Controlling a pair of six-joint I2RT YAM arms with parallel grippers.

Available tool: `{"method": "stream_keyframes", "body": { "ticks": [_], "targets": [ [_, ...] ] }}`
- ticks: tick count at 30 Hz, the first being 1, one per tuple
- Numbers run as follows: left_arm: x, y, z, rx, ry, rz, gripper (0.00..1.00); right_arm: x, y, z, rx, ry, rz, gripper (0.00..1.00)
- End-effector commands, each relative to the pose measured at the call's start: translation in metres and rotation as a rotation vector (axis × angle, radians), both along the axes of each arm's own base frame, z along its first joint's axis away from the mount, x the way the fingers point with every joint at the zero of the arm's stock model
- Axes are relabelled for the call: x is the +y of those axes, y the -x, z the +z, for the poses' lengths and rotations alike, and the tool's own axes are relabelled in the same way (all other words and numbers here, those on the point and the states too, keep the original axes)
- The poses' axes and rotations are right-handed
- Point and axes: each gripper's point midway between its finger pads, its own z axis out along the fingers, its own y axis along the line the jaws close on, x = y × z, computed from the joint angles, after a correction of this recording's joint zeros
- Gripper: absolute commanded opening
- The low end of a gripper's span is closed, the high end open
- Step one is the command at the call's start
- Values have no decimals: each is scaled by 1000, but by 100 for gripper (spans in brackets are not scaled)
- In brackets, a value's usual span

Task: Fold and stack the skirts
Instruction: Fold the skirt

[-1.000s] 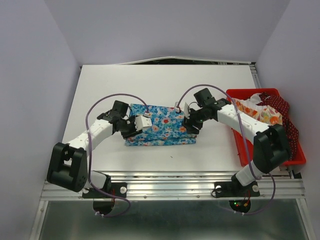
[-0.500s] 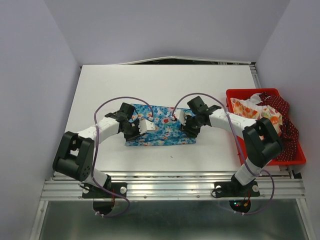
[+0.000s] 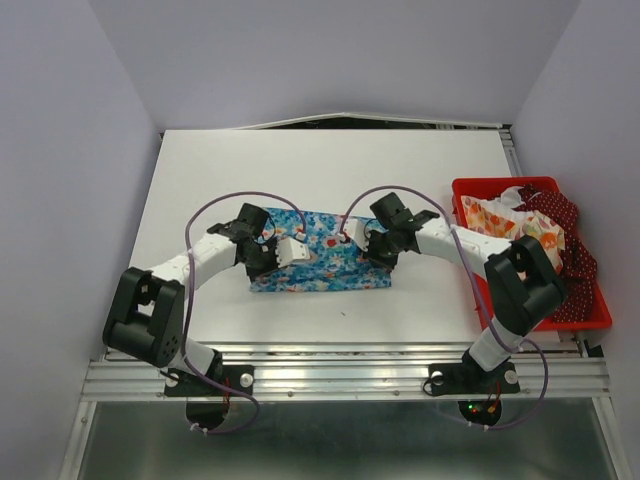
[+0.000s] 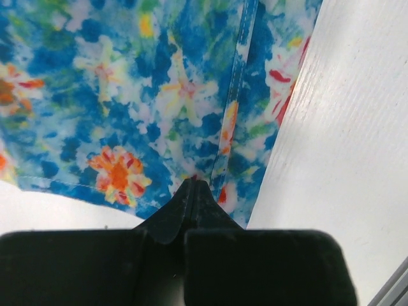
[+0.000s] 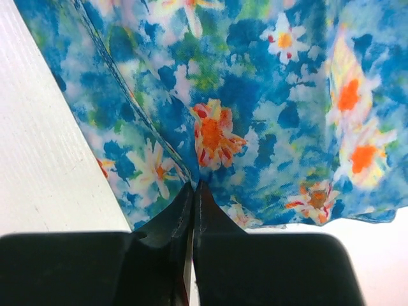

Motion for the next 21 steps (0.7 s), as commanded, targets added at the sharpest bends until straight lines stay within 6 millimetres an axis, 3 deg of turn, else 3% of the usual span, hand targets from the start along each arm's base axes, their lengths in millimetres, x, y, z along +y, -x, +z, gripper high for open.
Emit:
{"method": "stream_keyframes", "body": {
  "ticks": [1, 4, 6, 12, 16, 21],
  "targets": [
    [-2, -13, 47, -112, 29, -9, 0, 16, -13, 52, -85, -81, 3, 1],
    [0, -11, 61, -132, 29, -16, 0, 20, -8, 64, -76, -94, 10, 1],
    [3, -5, 61, -124, 20, -26, 0, 17, -2, 61, -53, -85, 13, 1],
    [10, 13, 40, -68, 0, -30, 0, 21, 18, 41, 5, -80, 32, 1],
    [9, 14, 30, -61, 5, -14, 33, 19, 28, 20, 18, -50, 54, 1],
    [8, 7, 20, -75, 0, -3, 41, 5, 33, -12, 3, 18, 78, 1]
  ]
}}
